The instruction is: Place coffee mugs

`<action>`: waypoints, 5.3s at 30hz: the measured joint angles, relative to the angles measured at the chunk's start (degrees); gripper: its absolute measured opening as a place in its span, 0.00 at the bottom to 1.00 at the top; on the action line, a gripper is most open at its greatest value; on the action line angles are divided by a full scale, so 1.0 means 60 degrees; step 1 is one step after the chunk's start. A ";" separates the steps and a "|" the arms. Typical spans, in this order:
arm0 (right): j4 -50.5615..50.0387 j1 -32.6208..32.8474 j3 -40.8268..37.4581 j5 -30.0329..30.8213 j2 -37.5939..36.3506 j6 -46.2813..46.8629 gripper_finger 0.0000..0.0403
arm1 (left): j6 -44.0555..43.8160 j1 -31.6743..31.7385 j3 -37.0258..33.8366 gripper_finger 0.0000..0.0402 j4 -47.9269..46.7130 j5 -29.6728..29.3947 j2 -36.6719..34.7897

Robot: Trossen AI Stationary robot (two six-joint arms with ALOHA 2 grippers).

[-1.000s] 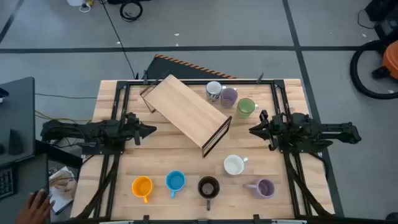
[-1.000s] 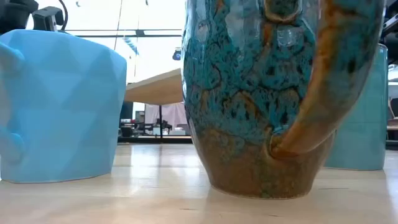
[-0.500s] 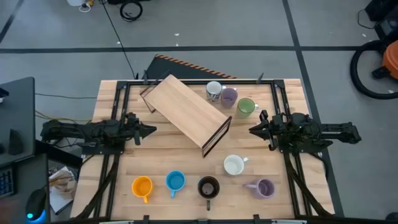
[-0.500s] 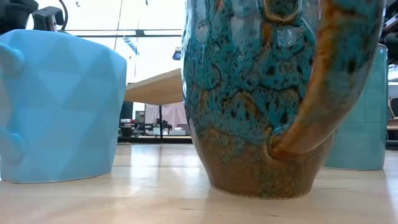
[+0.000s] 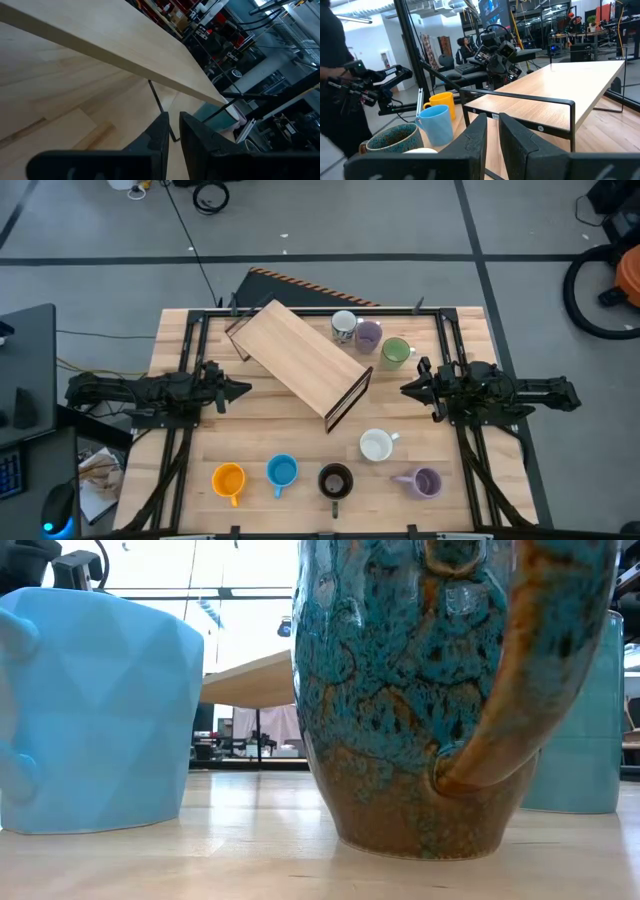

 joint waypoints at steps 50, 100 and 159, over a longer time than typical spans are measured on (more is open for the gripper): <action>0.9391 -0.0040 0.0003 0.8841 0.0010 0.1342 0.14 | 0.2628 0.0222 0.0374 0.13 0.9761 -0.3151 -0.0001; -1.1579 -0.1435 1.1753 0.3099 0.9324 0.1672 0.18 | 0.1330 0.0211 0.6352 0.26 -0.0819 -0.2831 0.3240; -0.9513 -0.3806 0.8793 0.1673 1.2568 -0.1851 0.38 | 0.2743 0.0219 0.8903 0.32 -0.5092 -0.2281 0.5260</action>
